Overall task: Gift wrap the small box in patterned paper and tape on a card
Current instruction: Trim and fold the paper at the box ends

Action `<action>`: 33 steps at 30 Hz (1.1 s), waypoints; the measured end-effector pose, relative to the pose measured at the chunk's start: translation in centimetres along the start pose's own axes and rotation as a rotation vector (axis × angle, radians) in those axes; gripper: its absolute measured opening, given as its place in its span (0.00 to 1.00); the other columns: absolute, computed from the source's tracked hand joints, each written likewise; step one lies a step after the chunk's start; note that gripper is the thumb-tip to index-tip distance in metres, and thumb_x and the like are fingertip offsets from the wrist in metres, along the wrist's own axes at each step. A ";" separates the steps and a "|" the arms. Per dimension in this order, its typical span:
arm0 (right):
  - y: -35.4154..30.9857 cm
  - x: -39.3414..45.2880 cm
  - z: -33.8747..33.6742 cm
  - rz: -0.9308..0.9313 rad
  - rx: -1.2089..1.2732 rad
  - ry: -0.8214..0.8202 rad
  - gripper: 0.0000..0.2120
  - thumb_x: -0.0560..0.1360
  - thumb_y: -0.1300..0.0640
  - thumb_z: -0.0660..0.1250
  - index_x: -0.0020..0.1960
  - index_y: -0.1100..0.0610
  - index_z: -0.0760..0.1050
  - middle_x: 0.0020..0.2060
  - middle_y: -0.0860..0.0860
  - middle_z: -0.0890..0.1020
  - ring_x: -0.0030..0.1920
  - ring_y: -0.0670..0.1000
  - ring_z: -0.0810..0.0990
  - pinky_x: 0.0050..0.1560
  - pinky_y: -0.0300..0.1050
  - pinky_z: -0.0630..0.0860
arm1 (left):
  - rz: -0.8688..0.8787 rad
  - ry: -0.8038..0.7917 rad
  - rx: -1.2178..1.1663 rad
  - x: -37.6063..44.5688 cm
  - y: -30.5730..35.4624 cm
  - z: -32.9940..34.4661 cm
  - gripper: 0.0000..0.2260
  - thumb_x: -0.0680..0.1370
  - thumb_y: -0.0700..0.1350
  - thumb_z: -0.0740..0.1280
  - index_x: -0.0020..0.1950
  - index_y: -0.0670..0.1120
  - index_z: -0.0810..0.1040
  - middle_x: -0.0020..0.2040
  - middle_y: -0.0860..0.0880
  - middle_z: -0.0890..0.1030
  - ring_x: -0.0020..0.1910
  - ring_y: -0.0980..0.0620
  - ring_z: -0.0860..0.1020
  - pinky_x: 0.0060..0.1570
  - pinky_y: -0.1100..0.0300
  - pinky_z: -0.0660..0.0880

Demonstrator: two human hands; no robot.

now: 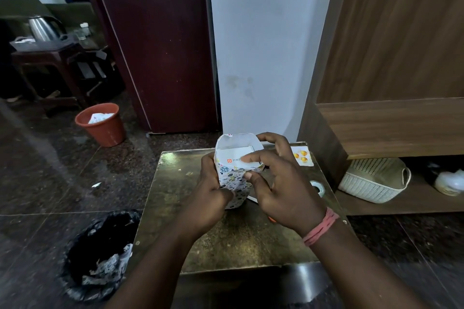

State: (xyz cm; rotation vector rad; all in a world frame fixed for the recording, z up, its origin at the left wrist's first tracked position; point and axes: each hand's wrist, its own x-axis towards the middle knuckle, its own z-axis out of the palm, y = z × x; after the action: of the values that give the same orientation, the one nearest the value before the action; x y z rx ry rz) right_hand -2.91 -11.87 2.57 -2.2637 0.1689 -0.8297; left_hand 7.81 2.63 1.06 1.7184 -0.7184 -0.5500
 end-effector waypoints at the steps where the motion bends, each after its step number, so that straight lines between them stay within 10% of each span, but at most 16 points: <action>1: 0.0 0.1 0.0 0.005 0.000 -0.002 0.12 0.75 0.62 0.72 0.57 0.54 0.79 0.69 0.45 0.66 0.63 0.42 0.75 0.57 0.28 0.72 | -0.003 0.000 0.001 0.0 -0.1 0.0 0.32 0.70 0.36 0.65 0.61 0.70 0.64 0.66 0.54 0.75 0.67 0.53 0.75 0.63 0.39 0.76; 7: -0.2 0.0 0.0 0.035 0.071 0.010 0.14 0.76 0.63 0.71 0.60 0.53 0.76 0.70 0.46 0.65 0.63 0.30 0.70 0.55 0.23 0.68 | -0.033 -0.038 -0.071 0.5 -0.1 0.0 0.29 0.71 0.36 0.67 0.64 0.62 0.65 0.65 0.49 0.76 0.65 0.49 0.77 0.61 0.39 0.78; 12: 0.1 0.7 -0.5 0.184 0.498 -0.055 0.40 0.77 0.61 0.72 0.80 0.39 0.56 0.68 0.47 0.73 0.64 0.47 0.78 0.60 0.44 0.79 | -0.148 -0.024 -0.318 1.0 0.6 -1.1 0.23 0.78 0.42 0.74 0.69 0.51 0.70 0.63 0.49 0.84 0.59 0.49 0.84 0.57 0.48 0.80; 19: 2.0 0.1 -0.3 0.348 0.732 -0.263 0.18 0.80 0.60 0.65 0.70 0.52 0.76 0.65 0.51 0.81 0.68 0.61 0.77 0.64 0.67 0.76 | -0.249 -0.027 -0.495 1.5 0.1 -1.6 0.24 0.83 0.60 0.63 0.72 0.46 0.76 0.66 0.43 0.82 0.65 0.42 0.81 0.72 0.39 0.70; 28: 2.6 0.5 0.3 0.494 0.957 -0.241 0.19 0.80 0.62 0.63 0.70 0.55 0.76 0.66 0.58 0.80 0.63 0.56 0.79 0.59 0.55 0.78 | -0.216 -0.055 -0.525 1.5 0.7 -1.8 0.27 0.83 0.67 0.55 0.76 0.55 0.73 0.67 0.44 0.81 0.65 0.44 0.81 0.65 0.43 0.76; 31: 2.5 0.6 -0.3 0.548 1.011 -0.216 0.20 0.83 0.68 0.56 0.71 0.57 0.73 0.65 0.56 0.81 0.61 0.56 0.82 0.53 0.51 0.81 | -0.157 -0.088 -0.527 1.0 1.6 -2.1 0.18 0.84 0.59 0.56 0.61 0.61 0.84 0.62 0.45 0.84 0.61 0.41 0.83 0.59 0.42 0.79; 33: 2.6 0.7 -0.6 0.559 1.028 -0.198 0.20 0.83 0.69 0.56 0.72 0.58 0.73 0.65 0.56 0.81 0.61 0.56 0.82 0.53 0.52 0.82 | -0.154 -0.123 -0.576 0.9 1.5 -2.6 0.18 0.85 0.51 0.54 0.71 0.62 0.76 0.66 0.47 0.83 0.64 0.38 0.81 0.62 0.38 0.78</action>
State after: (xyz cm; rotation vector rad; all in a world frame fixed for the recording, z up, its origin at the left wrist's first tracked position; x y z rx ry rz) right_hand -2.45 -14.31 1.52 -1.2128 0.2062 -0.2618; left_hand 9.98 3.48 3.21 1.2118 -0.4526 -0.8801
